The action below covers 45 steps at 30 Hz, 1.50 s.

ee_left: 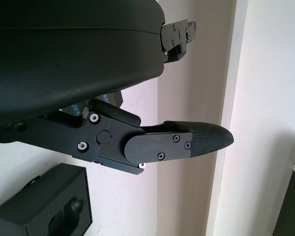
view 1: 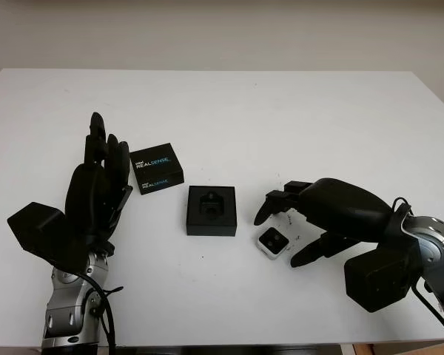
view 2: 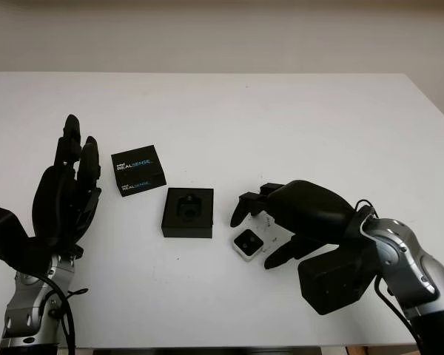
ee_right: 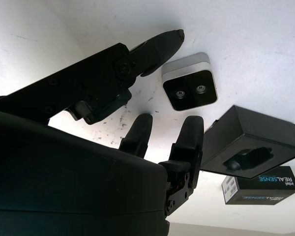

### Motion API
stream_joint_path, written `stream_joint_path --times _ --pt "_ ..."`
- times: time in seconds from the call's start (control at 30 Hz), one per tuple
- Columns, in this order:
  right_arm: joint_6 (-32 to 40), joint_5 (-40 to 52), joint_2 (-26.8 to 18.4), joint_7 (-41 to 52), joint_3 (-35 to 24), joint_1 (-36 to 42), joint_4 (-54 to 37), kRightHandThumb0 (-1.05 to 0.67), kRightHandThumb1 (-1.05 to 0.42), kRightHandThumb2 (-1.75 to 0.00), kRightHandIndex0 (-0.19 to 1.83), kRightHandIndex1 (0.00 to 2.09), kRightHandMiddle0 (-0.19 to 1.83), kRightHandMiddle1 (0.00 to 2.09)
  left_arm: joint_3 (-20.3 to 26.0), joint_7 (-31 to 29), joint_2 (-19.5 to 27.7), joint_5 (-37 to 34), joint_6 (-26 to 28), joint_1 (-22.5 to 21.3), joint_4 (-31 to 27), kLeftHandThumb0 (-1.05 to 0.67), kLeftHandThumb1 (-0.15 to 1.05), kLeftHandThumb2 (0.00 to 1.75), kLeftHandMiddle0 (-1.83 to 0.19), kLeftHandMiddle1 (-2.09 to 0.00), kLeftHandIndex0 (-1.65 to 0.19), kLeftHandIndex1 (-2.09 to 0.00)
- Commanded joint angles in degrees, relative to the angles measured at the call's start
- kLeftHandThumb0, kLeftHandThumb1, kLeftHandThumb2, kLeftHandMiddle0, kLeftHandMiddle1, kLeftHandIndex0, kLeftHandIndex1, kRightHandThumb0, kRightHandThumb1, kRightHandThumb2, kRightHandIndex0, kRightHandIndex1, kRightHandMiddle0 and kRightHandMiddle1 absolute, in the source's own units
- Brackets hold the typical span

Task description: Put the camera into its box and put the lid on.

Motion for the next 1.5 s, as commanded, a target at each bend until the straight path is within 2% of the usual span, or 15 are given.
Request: stream_joint_path --times 0.0,0.4,0.7,1.07,1.27,1.47 --pt "-1.13 -0.11 0.55 -0.73 0.37 -0.99 0.89 -0.43 -0.78 -0.06 0.25 1.06 0.21 1.05 0.03 0.10 0.06 0.28 -0.54 0.57 -1.14 -0.71 1.05 0.45 0.19 0.00 0.19 0.00" --pt "-0.85 -0.31 0.59 -0.88 0.96 -1.49 2.13 -0.36 -0.81 -0.06 0.32 1.08 0.33 1.03 -0.12 0.03 0.08 0.38 -0.63 0.61 -1.07 -0.71 1.05 0.45 0.19 0.00 0.19 0.00" --pt "-4.05 -0.25 1.10 -2.52 1.64 -1.95 4.69 -0.34 -0.83 -0.06 0.40 1.10 0.44 1.05 -0.22 0.20 0.02 0.70 -0.60 0.56 -1.18 -0.71 1.05 0.46 0.19 0.00 0.19 0.00" --pt "-6.74 -1.07 1.52 -3.95 2.67 -2.08 7.06 -0.35 -0.83 -0.05 0.39 1.12 0.43 1.10 -0.28 0.48 -0.13 0.97 -0.96 0.63 -1.10 -0.71 1.05 0.46 0.19 0.00 0.19 0.00" --pt "-5.71 -0.16 2.15 -2.89 2.94 -1.42 6.53 -0.34 -0.82 -0.05 0.38 1.10 0.42 1.09 -0.33 0.65 -0.03 1.11 -0.83 0.50 -1.08 -0.71 1.05 0.45 0.19 0.00 0.19 0.00" --pt "-6.30 -0.23 2.21 -2.34 3.33 -1.14 6.42 -0.34 -0.87 -0.07 0.40 1.11 0.43 1.12 -0.31 0.51 0.05 1.64 -1.97 0.27 -0.44 -0.68 1.05 0.46 0.19 0.00 0.19 0.00"
